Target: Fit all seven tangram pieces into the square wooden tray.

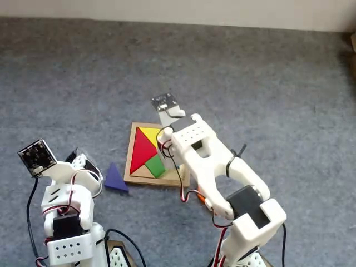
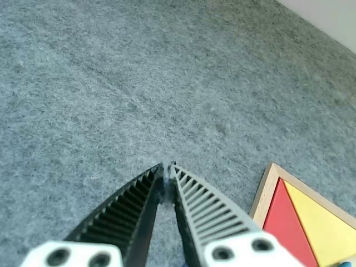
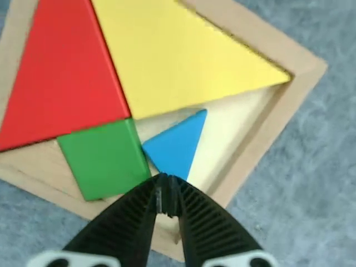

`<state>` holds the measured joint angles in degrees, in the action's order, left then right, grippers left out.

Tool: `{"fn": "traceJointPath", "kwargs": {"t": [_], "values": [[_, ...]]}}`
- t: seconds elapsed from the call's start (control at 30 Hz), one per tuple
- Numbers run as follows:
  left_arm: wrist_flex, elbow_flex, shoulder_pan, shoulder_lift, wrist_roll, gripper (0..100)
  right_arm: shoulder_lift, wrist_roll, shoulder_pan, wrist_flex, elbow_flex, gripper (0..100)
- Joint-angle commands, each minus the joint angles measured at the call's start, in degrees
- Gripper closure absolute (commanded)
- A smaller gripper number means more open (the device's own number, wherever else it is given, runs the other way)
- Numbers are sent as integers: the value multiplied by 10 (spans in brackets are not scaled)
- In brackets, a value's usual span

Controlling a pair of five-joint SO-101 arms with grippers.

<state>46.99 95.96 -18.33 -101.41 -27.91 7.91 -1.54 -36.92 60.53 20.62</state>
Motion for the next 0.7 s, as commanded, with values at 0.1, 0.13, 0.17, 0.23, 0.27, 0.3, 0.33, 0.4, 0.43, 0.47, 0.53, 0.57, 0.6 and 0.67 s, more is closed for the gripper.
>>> {"fn": "traceJointPath", "kwargs": {"t": [0.1, 0.13, 0.17, 0.23, 0.27, 0.3, 0.33, 0.4, 0.43, 0.47, 0.53, 0.57, 0.6, 0.67], "values": [[-9, 12, -7, -28, 6, 950, -34, 9, 5, -46, 0, 993], [-9, 12, -7, -28, 6, 950, -34, 9, 5, -55, 0, 993], [-9, 12, -7, -28, 6, 950, -34, 9, 2, -60, 0, 993], [-9, 12, -7, -28, 6, 950, -34, 9, -9, -64, 0, 993], [-9, 12, -7, -28, 6, 950, -34, 9, -19, -64, 0, 993], [-9, 12, -7, -28, 6, 950, -34, 9, -29, -64, 0, 993], [-9, 12, -7, -28, 6, 950, -34, 9, -40, -64, 0, 993], [-9, 12, -7, -28, 6, 950, -36, 18, -57, -61, -3, 993], [-9, 12, -7, -28, 6, 950, -39, 30, -62, -59, -3, 993], [-9, 12, -7, -28, 6, 950, -39, 40, -65, -54, -3, 993], [-9, 12, -7, -28, 6, 950, -39, 48, -64, -23, -5, 993], [-9, 12, -7, -28, 6, 950, -41, 51, -62, -12, -10, 993], [-9, 12, -7, -28, 6, 950, -45, 51, -60, 0, -23, 993], [-9, 12, -7, -28, 6, 950, -62, 52, -52, 15, -40, 993]]}}
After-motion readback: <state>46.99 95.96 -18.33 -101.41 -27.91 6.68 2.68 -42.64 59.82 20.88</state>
